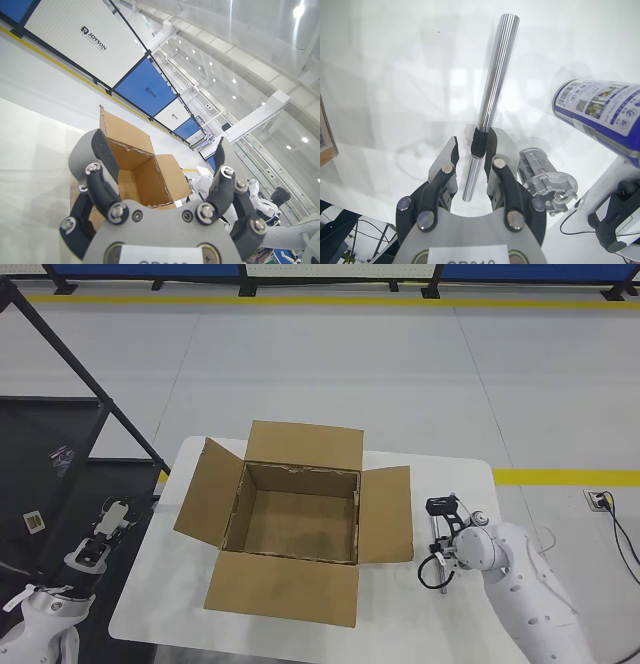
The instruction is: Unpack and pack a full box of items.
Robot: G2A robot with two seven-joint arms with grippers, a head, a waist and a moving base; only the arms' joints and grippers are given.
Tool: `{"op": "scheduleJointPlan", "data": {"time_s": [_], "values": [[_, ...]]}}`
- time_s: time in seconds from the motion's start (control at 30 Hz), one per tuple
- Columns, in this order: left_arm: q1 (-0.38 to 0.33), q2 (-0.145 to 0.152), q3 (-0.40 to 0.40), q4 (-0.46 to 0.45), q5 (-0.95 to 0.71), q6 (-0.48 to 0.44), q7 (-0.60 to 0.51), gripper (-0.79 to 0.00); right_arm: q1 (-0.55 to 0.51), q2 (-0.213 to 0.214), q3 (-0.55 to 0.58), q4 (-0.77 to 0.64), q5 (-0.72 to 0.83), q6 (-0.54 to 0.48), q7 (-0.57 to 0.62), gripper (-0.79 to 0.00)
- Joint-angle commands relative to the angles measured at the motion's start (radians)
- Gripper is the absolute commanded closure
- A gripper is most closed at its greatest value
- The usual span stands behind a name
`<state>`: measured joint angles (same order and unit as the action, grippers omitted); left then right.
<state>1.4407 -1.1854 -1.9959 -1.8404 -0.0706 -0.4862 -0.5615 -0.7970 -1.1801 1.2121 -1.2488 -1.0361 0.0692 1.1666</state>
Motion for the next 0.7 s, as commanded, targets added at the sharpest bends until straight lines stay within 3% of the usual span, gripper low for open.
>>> {"op": "scheduleJointPlan", "data": {"time_s": [0.0, 0.47, 0.67], "values": [[0.0, 0.0, 0.0, 0.0, 0.0, 0.0, 0.0, -0.785, 0.005, -0.002, -0.005, 0.011, -0.001, 0.002, -0.003, -0.271], [0.0, 0.0, 0.0, 0.0, 0.0, 0.0, 0.0, -0.785, 0.067, -0.017, -0.048, 0.128, -0.002, 0.018, -0.014, -0.209], [0.0, 0.0, 0.0, 0.0, 0.0, 0.0, 0.0, -0.785, 0.088, -0.022, -0.059, 0.157, -0.004, 0.02, -0.018, 0.0]]}}
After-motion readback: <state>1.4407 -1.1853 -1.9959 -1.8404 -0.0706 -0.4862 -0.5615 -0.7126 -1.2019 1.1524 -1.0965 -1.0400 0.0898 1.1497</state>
